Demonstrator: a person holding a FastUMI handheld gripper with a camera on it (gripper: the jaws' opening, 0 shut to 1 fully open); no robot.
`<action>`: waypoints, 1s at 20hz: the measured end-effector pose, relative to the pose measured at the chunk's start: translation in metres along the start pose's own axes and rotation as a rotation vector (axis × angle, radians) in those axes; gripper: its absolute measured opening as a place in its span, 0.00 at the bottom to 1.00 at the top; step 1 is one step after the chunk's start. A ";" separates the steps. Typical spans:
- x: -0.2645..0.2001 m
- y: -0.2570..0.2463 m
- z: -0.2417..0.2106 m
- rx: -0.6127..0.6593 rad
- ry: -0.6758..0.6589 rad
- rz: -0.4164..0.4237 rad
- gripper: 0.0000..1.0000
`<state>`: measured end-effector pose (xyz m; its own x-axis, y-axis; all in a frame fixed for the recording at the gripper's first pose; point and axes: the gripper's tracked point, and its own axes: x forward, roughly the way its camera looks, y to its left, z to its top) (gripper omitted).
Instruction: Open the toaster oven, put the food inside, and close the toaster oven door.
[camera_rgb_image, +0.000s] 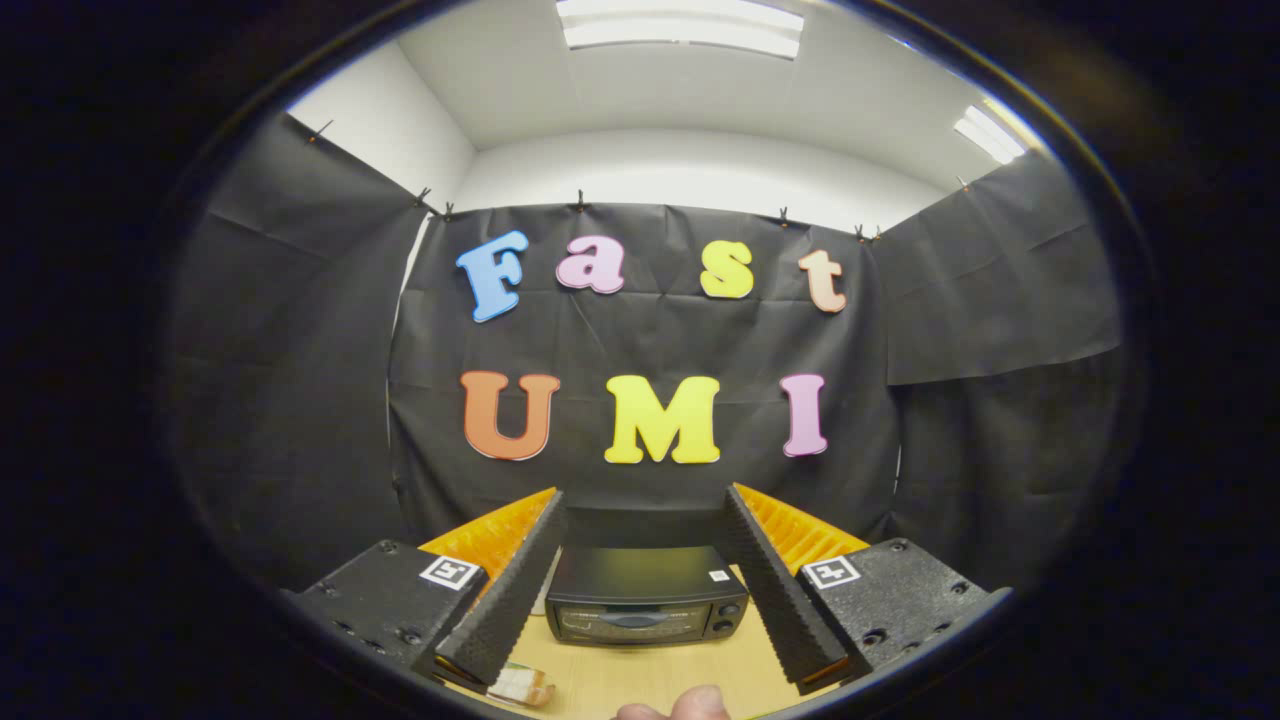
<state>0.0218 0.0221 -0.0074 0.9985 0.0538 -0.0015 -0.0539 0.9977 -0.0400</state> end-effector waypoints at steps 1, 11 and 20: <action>0.004 -0.002 -0.003 0.017 -0.012 -0.004 1.00; 0.045 -0.026 -0.069 0.012 0.001 -0.007 1.00; 0.085 -0.021 -0.122 0.039 0.155 0.079 1.00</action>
<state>0.1075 0.0013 -0.1286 0.9791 0.1287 -0.1575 -0.1295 0.9916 0.0054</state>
